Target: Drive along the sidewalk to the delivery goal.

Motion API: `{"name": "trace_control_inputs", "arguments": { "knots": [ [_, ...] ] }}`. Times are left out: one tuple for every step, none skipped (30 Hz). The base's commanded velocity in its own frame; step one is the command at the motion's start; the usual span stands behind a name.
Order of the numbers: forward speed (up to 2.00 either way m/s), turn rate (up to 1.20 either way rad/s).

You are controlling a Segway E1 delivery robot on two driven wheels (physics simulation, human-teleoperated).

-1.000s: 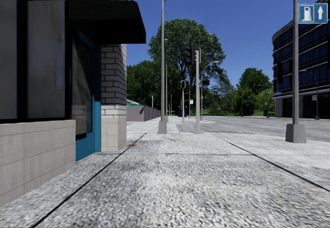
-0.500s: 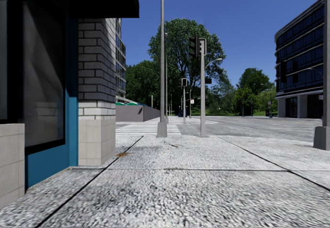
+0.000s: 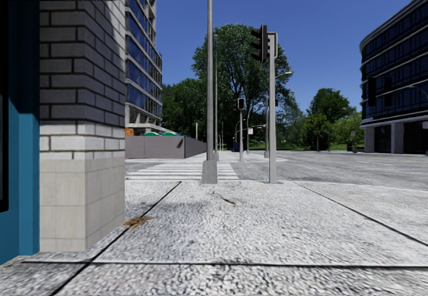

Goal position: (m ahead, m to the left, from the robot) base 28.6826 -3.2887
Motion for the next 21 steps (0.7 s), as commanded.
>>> {"name": "trace_control_inputs", "arguments": {
  "knots": [
    [2.00, 0.00],
    [2.00, 0.00],
    [2.00, 0.00],
    [2.00, 0.00],
    [2.00, 0.00],
    [2.00, 0.00],
    [2.00, 0.00],
    [2.00, 0.00],
    [2.00, 0.00],
    [2.00, 0.07],
    [2.00, 0.17],
    [2.00, 0.21],
    [2.00, 0.21],
    [2.00, 0.22],
    [2.00, 0.23],
    [2.00, 0.25],
    [2.00, 0.25],
    [2.00, 0.27],
    [2.00, 0.28],
    [2.00, 0.28],
    [2.00, 0.30]
  ]
}}
